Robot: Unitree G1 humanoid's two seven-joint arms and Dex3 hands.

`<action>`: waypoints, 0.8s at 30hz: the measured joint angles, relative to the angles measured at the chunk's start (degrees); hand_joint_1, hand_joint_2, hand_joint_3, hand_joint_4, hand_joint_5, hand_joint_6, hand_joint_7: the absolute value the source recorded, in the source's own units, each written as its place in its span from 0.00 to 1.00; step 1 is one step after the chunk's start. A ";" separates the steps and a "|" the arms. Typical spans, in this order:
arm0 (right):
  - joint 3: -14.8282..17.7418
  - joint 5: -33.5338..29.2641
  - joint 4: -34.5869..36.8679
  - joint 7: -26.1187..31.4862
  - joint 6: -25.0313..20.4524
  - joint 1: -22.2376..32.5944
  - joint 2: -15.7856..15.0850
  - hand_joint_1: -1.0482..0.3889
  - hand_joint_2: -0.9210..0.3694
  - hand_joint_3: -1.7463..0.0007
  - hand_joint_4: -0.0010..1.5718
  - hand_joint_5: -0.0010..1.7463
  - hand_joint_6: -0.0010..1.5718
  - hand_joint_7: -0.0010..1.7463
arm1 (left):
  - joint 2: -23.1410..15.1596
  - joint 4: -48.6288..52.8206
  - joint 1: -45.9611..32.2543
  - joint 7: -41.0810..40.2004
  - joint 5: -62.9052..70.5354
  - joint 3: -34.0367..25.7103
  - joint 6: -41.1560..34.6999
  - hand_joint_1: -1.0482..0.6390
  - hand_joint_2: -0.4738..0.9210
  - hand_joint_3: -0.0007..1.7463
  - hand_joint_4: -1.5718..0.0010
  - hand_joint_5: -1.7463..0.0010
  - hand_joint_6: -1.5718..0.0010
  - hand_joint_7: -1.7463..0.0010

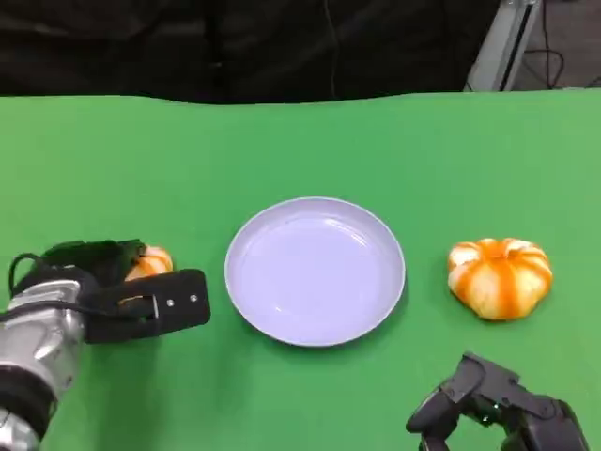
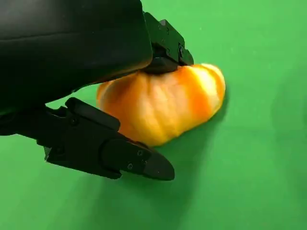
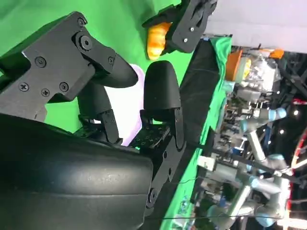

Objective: Grasp the bread from the table and place it into the plate.

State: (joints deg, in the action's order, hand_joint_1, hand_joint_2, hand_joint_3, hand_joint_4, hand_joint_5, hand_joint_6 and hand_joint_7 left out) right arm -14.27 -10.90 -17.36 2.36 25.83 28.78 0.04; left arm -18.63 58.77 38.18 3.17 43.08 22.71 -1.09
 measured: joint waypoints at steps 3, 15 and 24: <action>-0.05 -0.01 -0.07 0.01 -0.01 0.03 0.03 0.65 0.42 0.29 0.44 0.91 0.49 0.76 | 0.03 3.62 1.32 -3.60 -1.31 0.10 2.93 0.47 1.00 0.06 0.53 0.48 0.46 0.97; -0.04 -0.14 -0.18 0.06 0.01 -0.57 0.03 0.65 0.42 0.28 0.45 0.92 0.49 0.76 | -1.43 4.40 -0.46 -26.00 -2.67 1.53 19.34 0.52 0.80 0.47 0.45 0.00 0.59 0.00; -0.25 -0.18 -0.19 0.10 -0.04 -0.33 0.06 0.65 0.43 0.27 0.44 0.92 0.49 0.76 | -2.80 -7.35 -0.92 -36.05 -2.22 1.36 25.47 0.52 0.64 0.72 0.43 0.00 0.56 0.00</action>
State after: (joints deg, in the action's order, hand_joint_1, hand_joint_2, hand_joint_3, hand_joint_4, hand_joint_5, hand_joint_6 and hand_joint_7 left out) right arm -14.52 -11.08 -17.54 2.46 25.78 28.45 0.10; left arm -21.43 51.42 37.26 -32.89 40.87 24.08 24.39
